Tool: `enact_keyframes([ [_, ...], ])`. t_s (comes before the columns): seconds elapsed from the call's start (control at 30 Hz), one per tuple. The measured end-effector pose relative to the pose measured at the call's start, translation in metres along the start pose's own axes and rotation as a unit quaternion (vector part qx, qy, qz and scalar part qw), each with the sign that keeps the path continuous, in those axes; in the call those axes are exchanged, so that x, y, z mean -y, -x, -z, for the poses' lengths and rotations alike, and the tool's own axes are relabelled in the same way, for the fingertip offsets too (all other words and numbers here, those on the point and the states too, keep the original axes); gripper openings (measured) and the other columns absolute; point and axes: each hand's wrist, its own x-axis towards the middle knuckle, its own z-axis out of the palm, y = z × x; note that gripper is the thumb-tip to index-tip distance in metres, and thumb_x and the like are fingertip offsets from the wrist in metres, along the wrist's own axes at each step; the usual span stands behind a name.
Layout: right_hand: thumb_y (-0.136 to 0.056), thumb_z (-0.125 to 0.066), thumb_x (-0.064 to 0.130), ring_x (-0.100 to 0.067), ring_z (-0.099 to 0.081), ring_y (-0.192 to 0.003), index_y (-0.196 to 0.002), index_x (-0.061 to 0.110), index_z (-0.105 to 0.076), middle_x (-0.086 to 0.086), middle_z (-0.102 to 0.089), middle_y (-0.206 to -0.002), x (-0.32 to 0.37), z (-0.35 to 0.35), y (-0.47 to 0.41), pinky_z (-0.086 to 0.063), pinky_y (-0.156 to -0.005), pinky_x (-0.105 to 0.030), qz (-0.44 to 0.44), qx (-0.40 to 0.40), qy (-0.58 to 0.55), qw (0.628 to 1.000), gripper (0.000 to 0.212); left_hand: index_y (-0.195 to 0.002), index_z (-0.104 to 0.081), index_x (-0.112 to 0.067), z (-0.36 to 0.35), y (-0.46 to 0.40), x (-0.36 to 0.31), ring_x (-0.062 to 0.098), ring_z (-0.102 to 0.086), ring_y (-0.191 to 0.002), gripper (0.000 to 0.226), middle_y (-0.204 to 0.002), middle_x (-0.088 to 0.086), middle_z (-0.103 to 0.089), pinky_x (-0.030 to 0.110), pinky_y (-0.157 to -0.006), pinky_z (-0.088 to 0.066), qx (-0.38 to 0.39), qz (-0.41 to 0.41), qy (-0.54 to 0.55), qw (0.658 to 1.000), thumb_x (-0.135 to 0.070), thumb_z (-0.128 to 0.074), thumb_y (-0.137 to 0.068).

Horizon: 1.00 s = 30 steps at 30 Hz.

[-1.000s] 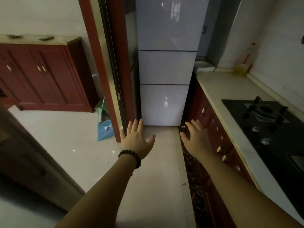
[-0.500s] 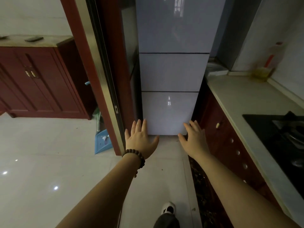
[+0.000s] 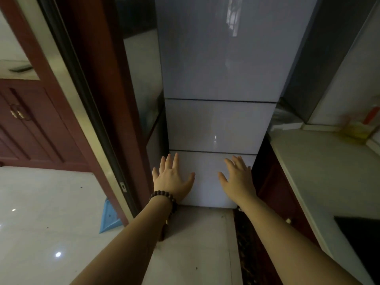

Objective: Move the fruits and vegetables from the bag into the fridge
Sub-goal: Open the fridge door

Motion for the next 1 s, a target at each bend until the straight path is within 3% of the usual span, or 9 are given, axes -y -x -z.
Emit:
enact_keyframes([
  [0.33,-0.094,-0.05,0.032,-0.029,-0.009,-0.145,-0.141,0.011,-0.037,-0.016,-0.022,-0.154,0.011,-0.006,-0.141,-0.008,-0.116,-0.053,0.017,-0.037,-0.02,0.999,0.054,-0.15,-0.002,-0.025,0.002,-0.134,-0.002,0.019,0.004,-0.146,0.081,-0.159,0.0,-0.002,0.045,-0.118,-0.002,-0.039,-0.005,0.011,0.999,-0.061,-0.04,-0.088],
  [0.73,-0.094,-0.048,0.035,-0.025,-0.005,-0.146,-0.143,0.014,-0.034,-0.011,-0.018,-0.156,0.052,-0.032,-0.283,-0.005,-0.118,-0.048,-0.012,-0.078,-0.009,0.997,0.055,-0.151,0.001,-0.022,0.022,-0.299,0.022,0.02,0.003,-0.146,0.083,-0.159,0.003,0.001,0.043,-0.119,-0.003,-0.027,-0.032,0.09,0.995,-0.057,-0.043,-0.089],
  [0.9,-0.094,-0.049,0.035,-0.025,-0.006,-0.146,-0.143,0.016,-0.034,-0.011,-0.018,-0.156,0.054,-0.039,-0.308,-0.004,-0.117,-0.048,-0.021,-0.086,-0.012,0.996,0.055,-0.15,0.005,-0.012,0.026,-0.354,0.009,0.028,-0.002,-0.145,0.1,-0.158,0.015,0.002,0.044,-0.118,-0.013,-0.094,-0.024,0.191,0.977,-0.053,-0.057,-0.084],
  [1.0,-0.093,-0.051,0.034,-0.026,-0.008,-0.146,-0.142,0.015,-0.035,-0.013,-0.019,-0.155,0.049,-0.036,-0.317,-0.004,-0.117,-0.049,-0.024,-0.095,-0.012,0.995,0.055,-0.148,0.007,-0.004,0.037,-0.39,0.0,0.03,-0.003,-0.145,0.115,-0.157,0.019,0.005,0.036,-0.118,-0.011,-0.133,0.002,0.292,0.947,-0.054,-0.068,-0.076],
])
